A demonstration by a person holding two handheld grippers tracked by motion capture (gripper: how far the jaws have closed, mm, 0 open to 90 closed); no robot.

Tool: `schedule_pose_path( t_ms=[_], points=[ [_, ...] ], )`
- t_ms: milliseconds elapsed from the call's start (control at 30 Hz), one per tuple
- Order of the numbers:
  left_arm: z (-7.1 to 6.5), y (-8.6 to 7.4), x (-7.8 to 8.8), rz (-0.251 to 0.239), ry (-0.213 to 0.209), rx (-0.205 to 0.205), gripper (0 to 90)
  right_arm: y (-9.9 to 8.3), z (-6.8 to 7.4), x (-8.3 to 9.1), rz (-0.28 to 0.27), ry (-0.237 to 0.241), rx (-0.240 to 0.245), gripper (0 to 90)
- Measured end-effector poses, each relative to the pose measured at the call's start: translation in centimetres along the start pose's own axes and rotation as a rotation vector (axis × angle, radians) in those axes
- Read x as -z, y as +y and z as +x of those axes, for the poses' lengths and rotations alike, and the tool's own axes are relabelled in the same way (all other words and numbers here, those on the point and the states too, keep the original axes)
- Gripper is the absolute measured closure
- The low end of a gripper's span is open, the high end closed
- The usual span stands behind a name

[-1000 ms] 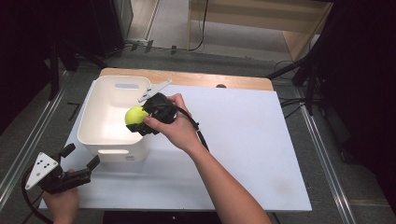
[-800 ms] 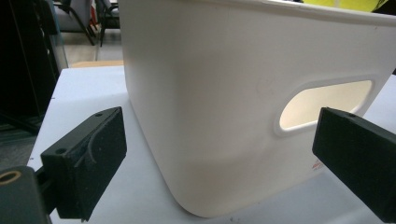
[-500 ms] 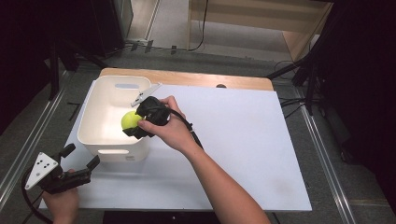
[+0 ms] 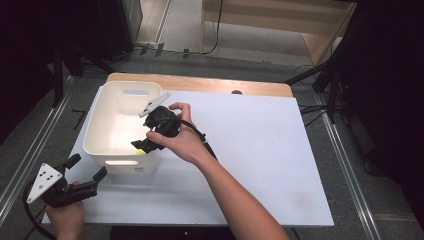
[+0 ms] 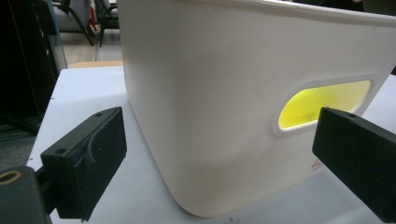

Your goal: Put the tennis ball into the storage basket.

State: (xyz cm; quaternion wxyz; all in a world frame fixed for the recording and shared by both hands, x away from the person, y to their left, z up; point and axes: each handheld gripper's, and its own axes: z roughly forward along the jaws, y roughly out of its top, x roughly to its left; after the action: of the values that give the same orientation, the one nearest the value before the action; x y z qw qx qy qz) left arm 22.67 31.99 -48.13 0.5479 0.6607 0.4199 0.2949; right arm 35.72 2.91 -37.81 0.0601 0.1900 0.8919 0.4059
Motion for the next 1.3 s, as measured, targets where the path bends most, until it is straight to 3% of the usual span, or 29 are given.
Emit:
schedule_pose_path(
  t_ms=[300, 400, 800, 1300],
  points=[
    [0.0, 0.0, 0.0, 0.002, 0.000, -0.003, 2.9, -0.6, -0.3, 2.1, -0.076, -0.043, -0.031, 7.9],
    [0.0, 0.0, 0.0, 0.004, 0.002, -0.004, 2.8, -1.2, -0.5, 2.9, -0.107, -0.052, -0.046, 0.7],
    [0.0, 0.0, 0.0, 0.011, 0.005, -0.010, 2.9, -3.2, -0.8, 5.0, -0.135, -0.117, -0.067, 0.0],
    [0.0, 0.0, -0.1, 0.014, 0.007, -0.009, 2.9, -7.5, -1.5, 8.0, -0.160, -0.178, -0.114, 0.0]
  ],
)
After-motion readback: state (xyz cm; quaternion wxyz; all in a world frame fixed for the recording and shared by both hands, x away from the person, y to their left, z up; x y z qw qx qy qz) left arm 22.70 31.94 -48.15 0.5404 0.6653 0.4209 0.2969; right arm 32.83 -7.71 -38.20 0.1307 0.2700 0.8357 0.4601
